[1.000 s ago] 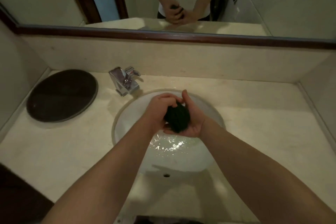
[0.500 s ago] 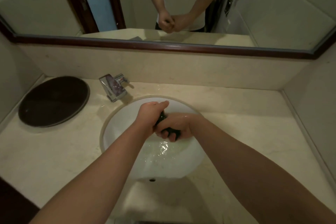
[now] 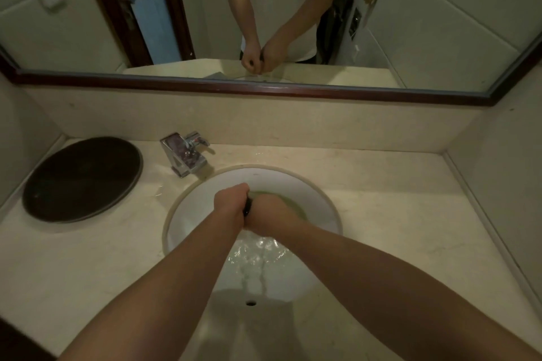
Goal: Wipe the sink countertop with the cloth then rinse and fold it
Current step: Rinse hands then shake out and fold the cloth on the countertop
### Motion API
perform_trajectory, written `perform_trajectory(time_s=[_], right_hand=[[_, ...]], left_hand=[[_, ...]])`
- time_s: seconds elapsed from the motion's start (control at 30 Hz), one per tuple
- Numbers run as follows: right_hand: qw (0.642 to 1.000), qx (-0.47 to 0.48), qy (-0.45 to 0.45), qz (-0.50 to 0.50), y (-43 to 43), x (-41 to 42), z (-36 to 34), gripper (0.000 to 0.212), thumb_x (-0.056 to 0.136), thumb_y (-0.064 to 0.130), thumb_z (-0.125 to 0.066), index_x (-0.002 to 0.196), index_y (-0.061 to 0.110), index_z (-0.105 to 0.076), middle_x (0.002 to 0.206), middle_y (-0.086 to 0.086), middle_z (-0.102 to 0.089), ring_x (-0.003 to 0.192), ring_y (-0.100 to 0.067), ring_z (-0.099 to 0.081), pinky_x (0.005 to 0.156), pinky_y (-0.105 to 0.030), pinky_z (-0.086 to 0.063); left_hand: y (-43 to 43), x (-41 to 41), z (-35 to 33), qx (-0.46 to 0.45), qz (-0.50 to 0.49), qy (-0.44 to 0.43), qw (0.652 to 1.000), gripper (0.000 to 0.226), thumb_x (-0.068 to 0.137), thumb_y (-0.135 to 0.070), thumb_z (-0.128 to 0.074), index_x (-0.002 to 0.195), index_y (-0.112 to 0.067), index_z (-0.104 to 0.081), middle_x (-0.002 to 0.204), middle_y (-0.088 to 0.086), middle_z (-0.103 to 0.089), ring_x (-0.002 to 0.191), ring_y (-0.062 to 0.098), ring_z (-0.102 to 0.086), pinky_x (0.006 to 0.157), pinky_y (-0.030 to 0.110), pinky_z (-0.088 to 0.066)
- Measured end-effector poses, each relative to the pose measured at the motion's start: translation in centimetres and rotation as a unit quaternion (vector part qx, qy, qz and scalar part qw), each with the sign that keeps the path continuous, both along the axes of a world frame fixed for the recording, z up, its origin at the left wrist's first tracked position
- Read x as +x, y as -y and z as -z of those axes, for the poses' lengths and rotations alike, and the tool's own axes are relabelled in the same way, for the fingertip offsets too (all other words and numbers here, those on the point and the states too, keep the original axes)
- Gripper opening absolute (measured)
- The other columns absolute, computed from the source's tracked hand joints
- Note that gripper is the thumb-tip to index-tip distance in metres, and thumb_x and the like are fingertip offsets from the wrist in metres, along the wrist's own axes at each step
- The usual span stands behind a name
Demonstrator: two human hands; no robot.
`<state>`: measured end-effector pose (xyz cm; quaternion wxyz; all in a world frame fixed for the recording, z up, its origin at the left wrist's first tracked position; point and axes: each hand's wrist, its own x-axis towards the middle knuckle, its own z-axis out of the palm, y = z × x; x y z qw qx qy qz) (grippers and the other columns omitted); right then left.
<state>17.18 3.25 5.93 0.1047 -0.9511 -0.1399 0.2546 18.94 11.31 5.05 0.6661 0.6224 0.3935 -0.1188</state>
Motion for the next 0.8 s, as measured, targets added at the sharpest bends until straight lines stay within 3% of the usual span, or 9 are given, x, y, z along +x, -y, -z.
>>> perform_trajectory(time_s=[0.07,0.13,0.23,0.3,0.37,0.47,0.5,0.67,0.8], right_hand=[[0.998,0.008,-0.028,0.049,-0.4,0.2,-0.2,0.020,0.092,0.022,-0.053,0.098,0.010,-0.067,0.093,-0.008,-0.070,0.093,-0.029,-0.069,0.068,-0.034,-0.053],[0.963,0.120,-0.153,0.187,0.3,0.6,-1.0,0.012,0.089,0.025,-0.061,0.089,0.013,-0.061,0.078,-0.003,-0.062,0.075,-0.020,-0.067,0.060,-0.033,-0.057],[0.891,0.248,-0.280,0.257,2.8,1.1,-2.9,0.020,0.089,0.017,-0.066,0.105,0.009,-0.057,0.080,-0.006,-0.059,0.069,-0.017,-0.062,0.076,-0.043,-0.060],[0.860,0.286,-0.325,0.269,4.3,1.4,-3.8,0.023,0.089,0.014,-0.065,0.109,0.005,-0.055,0.078,-0.006,-0.061,0.066,-0.016,-0.063,0.070,-0.036,-0.059],[0.837,0.313,-0.368,0.259,5.3,1.8,-4.6,0.016,0.090,0.012,-0.062,0.103,0.007,-0.053,0.073,-0.004,-0.061,0.059,-0.012,-0.057,0.054,-0.024,-0.048],[0.815,0.340,-0.427,0.196,5.6,2.4,-5.7,0.003,0.094,0.013,-0.050,0.095,0.010,-0.051,0.064,0.002,-0.055,0.049,-0.005,-0.042,0.040,-0.014,-0.029],[0.806,0.345,-0.446,0.179,5.5,2.5,-6.0,0.007,0.095,0.013,-0.046,0.091,0.011,-0.052,0.062,0.003,-0.052,0.046,-0.004,-0.038,0.038,-0.013,-0.026],[0.780,0.361,-0.495,0.129,4.8,2.5,-7.2,0.023,0.085,0.007,-0.049,0.066,0.017,-0.057,0.058,0.006,-0.043,0.043,-0.002,-0.033,0.036,-0.011,-0.020],[0.802,0.344,-0.473,0.122,4.5,2.5,-8.3,0.030,0.085,0.005,-0.048,0.059,0.020,-0.049,0.052,0.008,-0.039,0.042,-0.002,-0.030,0.037,-0.013,-0.016]], left_hand=[[-0.5,0.3,0.3,-0.006,0.009,0.003,1.000,0.035,0.078,-0.021,-0.068,0.102,0.004,-0.065,0.097,0.018,-0.065,0.090,0.033,-0.062,0.078,0.043,-0.053],[-0.6,0.3,-0.2,-0.010,0.042,0.028,0.999,0.037,0.081,-0.029,-0.070,0.105,-0.002,-0.065,0.104,0.018,-0.066,0.098,0.036,-0.063,0.079,0.044,-0.054],[-1.0,-0.4,-2.1,0.022,0.154,0.133,0.979,0.016,0.089,-0.030,-0.063,0.090,-0.014,-0.062,0.097,0.012,-0.064,0.096,0.032,-0.062,0.071,0.037,-0.052],[-2.2,-1.3,-3.3,0.054,0.248,0.220,0.942,0.015,0.088,-0.015,-0.061,0.103,-0.017,-0.057,0.106,0.006,-0.060,0.102,0.024,-0.059,0.071,0.027,-0.051],[-3.6,-2.3,-4.4,0.191,0.376,0.339,0.841,0.050,0.077,-0.006,-0.064,0.124,-0.017,-0.050,0.128,0.005,-0.052,0.117,0.019,-0.052,0.083,0.022,-0.049],[-4.5,-2.7,-5.0,0.449,0.511,0.495,0.541,0.073,0.066,-0.003,-0.060,0.137,-0.011,-0.042,0.143,0.011,-0.043,0.128,0.026,-0.044,0.101,0.034,-0.042],[-4.6,-2.5,-4.9,0.485,0.518,0.527,0.467,0.071,0.069,-0.002,-0.058,0.137,-0.008,-0.040,0.142,0.015,-0.045,0.130,0.030,-0.044,0.105,0.037,-0.040],[-4.8,-0.5,-5.2,0.517,0.471,0.636,0.327,0.048,0.087,-0.005,-0.061,0.131,0.003,-0.043,0.123,0.024,-0.061,0.109,0.036,-0.060,0.097,0.041,-0.048],[-4.7,0.2,-6.0,0.555,0.441,0.642,0.293,0.041,0.086,-0.003,-0.057,0.126,0.005,-0.049,0.106,0.022,-0.067,0.081,0.031,-0.063,0.068,0.036,-0.052]])
